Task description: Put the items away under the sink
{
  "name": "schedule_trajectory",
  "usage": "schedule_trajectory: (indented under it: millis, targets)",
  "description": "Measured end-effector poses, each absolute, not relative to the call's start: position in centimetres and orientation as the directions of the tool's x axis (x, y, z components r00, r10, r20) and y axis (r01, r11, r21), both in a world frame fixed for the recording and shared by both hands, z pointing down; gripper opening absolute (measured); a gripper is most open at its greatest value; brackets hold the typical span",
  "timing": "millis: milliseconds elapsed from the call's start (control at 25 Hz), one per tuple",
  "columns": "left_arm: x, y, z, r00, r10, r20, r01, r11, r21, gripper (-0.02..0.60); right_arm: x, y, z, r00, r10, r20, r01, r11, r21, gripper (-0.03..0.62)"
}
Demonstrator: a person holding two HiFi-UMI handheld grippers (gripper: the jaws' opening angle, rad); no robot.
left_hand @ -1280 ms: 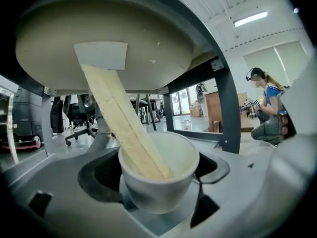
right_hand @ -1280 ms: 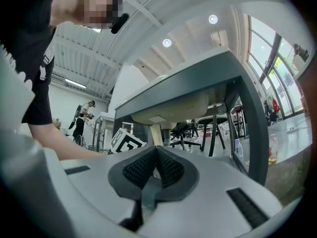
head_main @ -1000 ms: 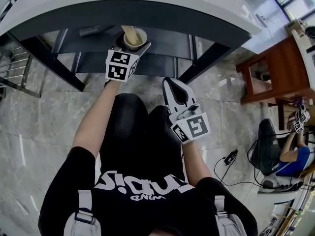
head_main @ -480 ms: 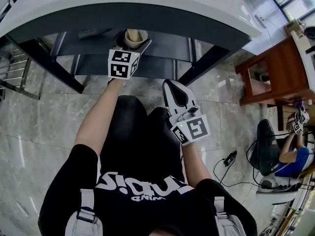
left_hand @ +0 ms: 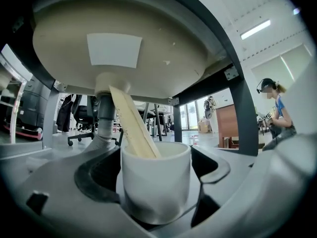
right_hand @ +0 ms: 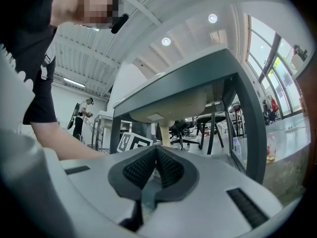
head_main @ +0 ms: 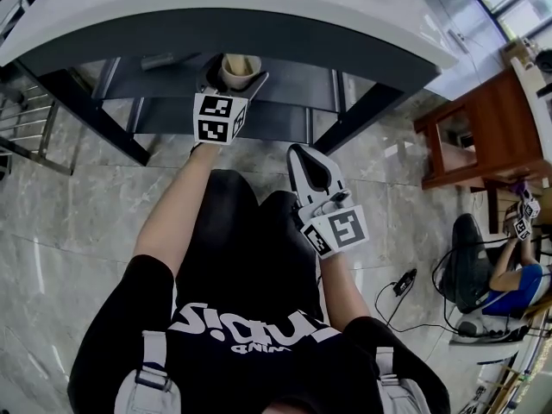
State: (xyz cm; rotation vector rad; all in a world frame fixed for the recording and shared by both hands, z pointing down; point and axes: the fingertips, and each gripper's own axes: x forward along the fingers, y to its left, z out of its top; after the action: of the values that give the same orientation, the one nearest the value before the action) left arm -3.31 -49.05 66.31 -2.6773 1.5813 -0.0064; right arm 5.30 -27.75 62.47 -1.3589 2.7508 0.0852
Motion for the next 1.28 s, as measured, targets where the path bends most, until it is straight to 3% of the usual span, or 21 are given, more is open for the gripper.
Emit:
schedule_trajectory:
  millis: [400, 800, 1200, 1280]
  targets:
    - [-5.1, -42.9, 68.0, 0.512, -0.855, 0.083, -0.858, -0.512, 0.023, 0.443, 5.4, -27.4, 62.6, -0.614, -0.784, -0.094, -0.788, 0.616, 0.005, 0.018]
    - [-6.6, -30.6, 67.2, 0.583, -0.808, 0.080, -0.812, -0.580, 0.065, 0.443, 5.8, -26.1, 63.7, -0.612, -0.787, -0.077, -0.787, 0.616, -0.039, 0.018]
    - [-6.3, -26.3, 67.7, 0.591, -0.801, 0.091, -0.806, -0.589, 0.050, 0.442, 6.3, -25.5, 64.3, -0.610, -0.789, -0.074, -0.788, 0.614, -0.053, 0.018]
    - [-6.2, -26.1, 67.4, 0.584, -0.808, 0.076, -0.811, -0.583, 0.039, 0.391, 6.2, -25.5, 64.4, -0.614, -0.786, -0.073, -0.784, 0.618, -0.054, 0.018]
